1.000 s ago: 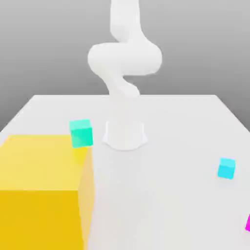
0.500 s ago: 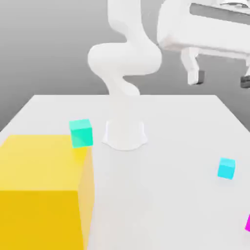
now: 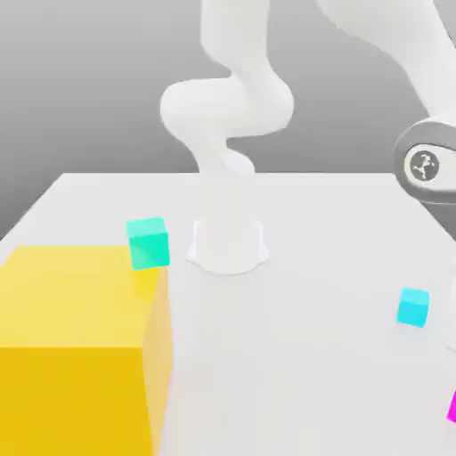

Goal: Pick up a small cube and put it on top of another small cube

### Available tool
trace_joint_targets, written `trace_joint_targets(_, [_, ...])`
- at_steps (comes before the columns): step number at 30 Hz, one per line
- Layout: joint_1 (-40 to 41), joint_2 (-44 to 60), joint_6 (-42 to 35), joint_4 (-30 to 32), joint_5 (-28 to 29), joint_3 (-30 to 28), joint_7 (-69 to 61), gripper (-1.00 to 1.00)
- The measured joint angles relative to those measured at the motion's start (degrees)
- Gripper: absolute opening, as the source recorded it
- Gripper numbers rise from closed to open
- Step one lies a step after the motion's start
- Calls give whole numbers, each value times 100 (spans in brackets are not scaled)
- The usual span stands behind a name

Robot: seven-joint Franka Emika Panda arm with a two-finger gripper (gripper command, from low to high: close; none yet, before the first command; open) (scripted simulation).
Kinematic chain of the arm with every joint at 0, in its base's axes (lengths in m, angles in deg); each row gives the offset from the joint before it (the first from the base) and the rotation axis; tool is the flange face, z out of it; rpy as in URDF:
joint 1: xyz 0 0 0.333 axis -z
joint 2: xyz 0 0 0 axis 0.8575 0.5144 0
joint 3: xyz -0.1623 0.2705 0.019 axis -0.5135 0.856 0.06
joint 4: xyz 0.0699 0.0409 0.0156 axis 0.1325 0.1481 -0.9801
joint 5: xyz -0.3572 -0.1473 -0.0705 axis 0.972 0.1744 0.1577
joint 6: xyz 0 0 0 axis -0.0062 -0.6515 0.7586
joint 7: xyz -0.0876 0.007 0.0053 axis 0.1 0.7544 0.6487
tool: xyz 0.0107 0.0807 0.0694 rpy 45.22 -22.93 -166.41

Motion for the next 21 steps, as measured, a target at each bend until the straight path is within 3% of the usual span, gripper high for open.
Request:
trace_joint_targets(5, [-412,1032,632,-208,416,-335,255,0])
trace_joint_targets(6, [-461,1142,712,-235,470,-394,293,-100])
trace_joint_targets(12, [-485,1197,754,-249,494,-421,310,-100])
trace_joint_targets(16, [-251,604,318,-97,164,-116,75,-100])
trace_joint_targets(21, [-135,-355,153,690,-337,555,-569,-100])
